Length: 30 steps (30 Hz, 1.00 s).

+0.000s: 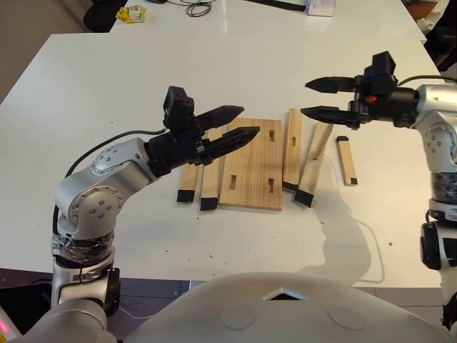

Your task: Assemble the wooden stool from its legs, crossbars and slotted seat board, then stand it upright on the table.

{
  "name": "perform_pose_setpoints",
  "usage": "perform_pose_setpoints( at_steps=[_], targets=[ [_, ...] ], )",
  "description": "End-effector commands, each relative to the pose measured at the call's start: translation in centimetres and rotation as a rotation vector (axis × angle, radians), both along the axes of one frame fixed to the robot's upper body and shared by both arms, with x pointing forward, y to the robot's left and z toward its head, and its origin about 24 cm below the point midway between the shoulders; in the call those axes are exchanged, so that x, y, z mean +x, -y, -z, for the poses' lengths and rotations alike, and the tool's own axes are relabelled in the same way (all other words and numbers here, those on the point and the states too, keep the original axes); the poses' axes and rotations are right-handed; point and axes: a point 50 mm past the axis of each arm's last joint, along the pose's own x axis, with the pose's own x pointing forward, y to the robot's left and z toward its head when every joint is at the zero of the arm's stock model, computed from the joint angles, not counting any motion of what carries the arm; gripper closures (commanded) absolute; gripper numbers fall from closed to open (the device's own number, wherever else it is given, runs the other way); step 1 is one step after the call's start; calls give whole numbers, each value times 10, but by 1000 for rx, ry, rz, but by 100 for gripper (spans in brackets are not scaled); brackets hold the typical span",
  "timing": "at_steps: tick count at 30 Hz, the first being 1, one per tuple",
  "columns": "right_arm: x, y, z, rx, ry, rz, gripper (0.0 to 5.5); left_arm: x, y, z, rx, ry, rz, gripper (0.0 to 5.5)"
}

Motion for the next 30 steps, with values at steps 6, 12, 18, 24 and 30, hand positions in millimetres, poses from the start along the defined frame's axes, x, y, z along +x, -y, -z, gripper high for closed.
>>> perform_pose_setpoints(
  at_steps=[6, 12, 18, 24, 30],
  targets=[
    [9, -10, 35, -55, -8, 165, 263, 9, -3, 4, 6, -3, -111, 215],
    [15, -10, 10, 10, 16, 151, 263, 8, -3, 7, 15, -7, -127, 215],
    [12, -19, -24, 154, 11, 93, 263, 7, -3, 8, 17, -9, -132, 215],
    [2, -21, -21, 171, -57, 69, 263, 6, -4, 9, 22, -13, -130, 215],
    [-9, -3, 75, -145, -193, 166, 263, 7, -3, 9, 29, -16, -118, 215]
  ],
)
